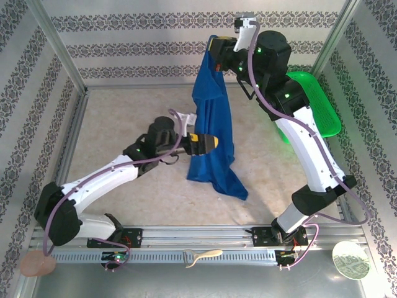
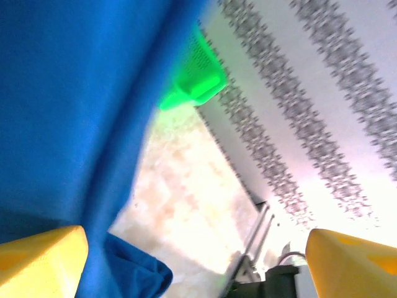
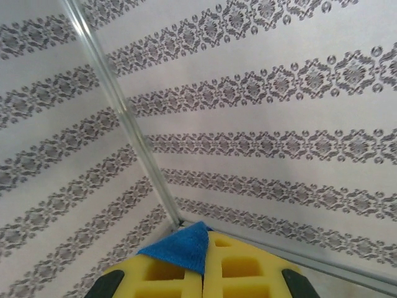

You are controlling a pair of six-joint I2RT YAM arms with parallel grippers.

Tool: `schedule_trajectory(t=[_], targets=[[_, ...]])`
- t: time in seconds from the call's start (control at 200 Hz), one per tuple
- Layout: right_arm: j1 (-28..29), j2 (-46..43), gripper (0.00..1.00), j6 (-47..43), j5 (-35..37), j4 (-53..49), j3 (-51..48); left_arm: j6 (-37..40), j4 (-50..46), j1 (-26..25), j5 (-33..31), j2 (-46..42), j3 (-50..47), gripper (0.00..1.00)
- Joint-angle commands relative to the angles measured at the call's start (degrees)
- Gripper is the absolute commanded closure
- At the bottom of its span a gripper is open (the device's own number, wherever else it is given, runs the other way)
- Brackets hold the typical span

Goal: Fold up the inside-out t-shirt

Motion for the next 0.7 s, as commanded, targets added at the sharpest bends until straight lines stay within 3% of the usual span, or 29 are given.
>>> schedule_trajectory(t=[0.0,0.165,0.25,0.46,0.589,0.694], targets=[[1.8,-0.2,1.00,-4.6,6.7,-0.2,7.0,3.9,-5.9,-1.5,-14.1,4.2,2.1,0.09],[2.4,0.2,1.00,-5.9,8.0,-3.0,13.1,7.8,-11.4,-1.1,-30.3,8.3,3.9,0.07],[2.5,-0.3,1.00,-6.6,8.9,-3.6,14.9,8.6,-12.9,0.3,-33.9,9.9,4.0,0.06],[2.0,-1.9,1.00,-7.1,9.1,-4.0,17.9,9.6,-14.5,6.9,-34.8,13.9,3.4,0.04],[2.0,-2.7,1.00,-7.1,8.8,-4.4,18.9,7.7,-12.7,11.6,-31.5,14.2,1.8,0.04],[2.0,-3.1,1.00,-7.4,8.9,-4.6,18.8,7.3,-8.7,12.4,-26.8,11.6,-0.3,0.03]])
